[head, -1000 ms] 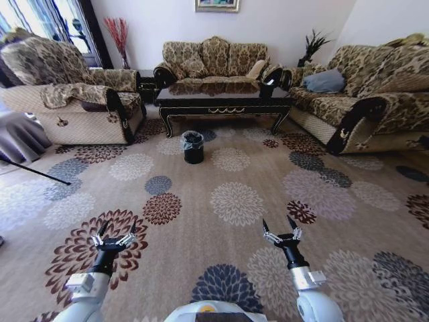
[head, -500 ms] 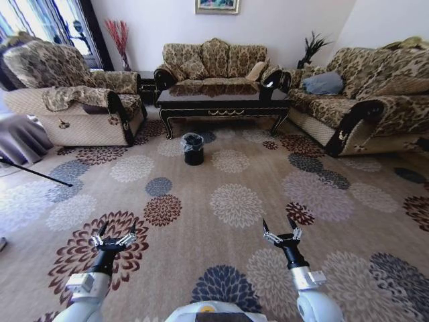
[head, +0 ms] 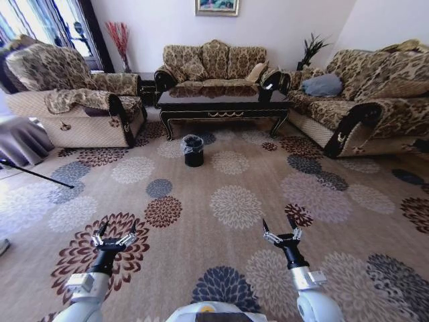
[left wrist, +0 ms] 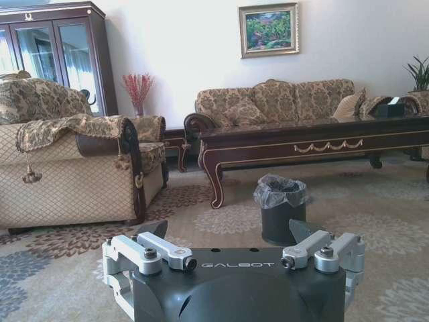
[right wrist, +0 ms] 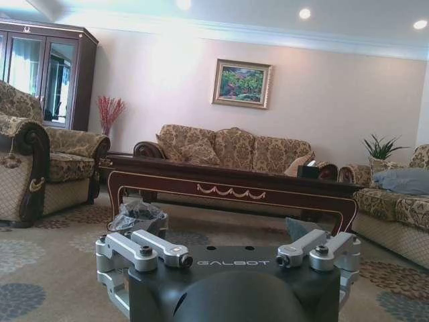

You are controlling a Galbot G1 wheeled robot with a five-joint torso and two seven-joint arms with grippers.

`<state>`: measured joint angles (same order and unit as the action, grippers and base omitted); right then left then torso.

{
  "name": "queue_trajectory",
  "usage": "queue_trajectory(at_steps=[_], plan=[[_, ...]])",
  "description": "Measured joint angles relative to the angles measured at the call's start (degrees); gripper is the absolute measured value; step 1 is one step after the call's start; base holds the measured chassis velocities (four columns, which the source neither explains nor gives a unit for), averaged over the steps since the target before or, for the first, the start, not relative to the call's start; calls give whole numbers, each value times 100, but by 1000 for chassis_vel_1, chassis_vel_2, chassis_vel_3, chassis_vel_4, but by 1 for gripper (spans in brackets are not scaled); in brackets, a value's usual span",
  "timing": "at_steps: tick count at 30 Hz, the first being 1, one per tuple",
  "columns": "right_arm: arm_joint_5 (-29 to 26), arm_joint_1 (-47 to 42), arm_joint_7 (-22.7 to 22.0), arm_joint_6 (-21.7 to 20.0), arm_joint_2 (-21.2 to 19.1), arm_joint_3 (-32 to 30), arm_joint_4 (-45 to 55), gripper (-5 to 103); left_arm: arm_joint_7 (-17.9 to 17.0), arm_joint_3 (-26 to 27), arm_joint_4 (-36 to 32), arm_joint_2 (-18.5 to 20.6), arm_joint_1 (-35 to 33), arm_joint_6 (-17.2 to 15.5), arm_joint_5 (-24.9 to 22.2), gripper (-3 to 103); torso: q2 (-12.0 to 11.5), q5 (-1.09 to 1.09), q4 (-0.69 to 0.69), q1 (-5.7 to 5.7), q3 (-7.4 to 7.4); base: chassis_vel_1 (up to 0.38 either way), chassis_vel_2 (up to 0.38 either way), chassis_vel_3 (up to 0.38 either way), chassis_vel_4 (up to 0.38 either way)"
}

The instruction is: Move to the front of the table and pick up the trash from the floor, then place it into the trash bin.

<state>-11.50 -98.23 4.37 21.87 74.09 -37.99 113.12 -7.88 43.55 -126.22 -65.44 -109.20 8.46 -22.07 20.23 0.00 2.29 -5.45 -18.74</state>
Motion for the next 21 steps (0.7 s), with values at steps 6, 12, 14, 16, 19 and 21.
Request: queue_trajectory(at_steps=[6, 12, 14, 16, 19, 21], plan=[[0, 0, 0, 0, 0, 0, 0, 100, 0, 0, 0, 0, 0, 0, 0, 100, 133, 0, 0, -42, -90, 0, 0, 0, 0], [0, 0, 0, 0, 0, 1, 0, 100, 0, 0, 0, 0, 0, 0, 0, 100, 304, 0, 0, -106, -195, 0, 0, 0, 0], [0, 0, 0, 0, 0, 0, 0, 100, 0, 0, 0, 0, 0, 0, 0, 100, 320, 0, 0, -112, -205, 0, 0, 0, 0], [0, 0, 0, 0, 0, 0, 0, 100, 0, 0, 0, 0, 0, 0, 0, 100, 383, 0, 0, -137, -243, 0, 0, 0, 0], [0, 0, 0, 0, 0, 0, 0, 100, 0, 0, 0, 0, 0, 0, 0, 100, 435, 0, 0, -158, -276, 0, 0, 0, 0], [0, 0, 0, 0, 0, 0, 0, 100, 0, 0, 0, 0, 0, 0, 0, 100, 506, 0, 0, -183, -321, 0, 0, 0, 0]])
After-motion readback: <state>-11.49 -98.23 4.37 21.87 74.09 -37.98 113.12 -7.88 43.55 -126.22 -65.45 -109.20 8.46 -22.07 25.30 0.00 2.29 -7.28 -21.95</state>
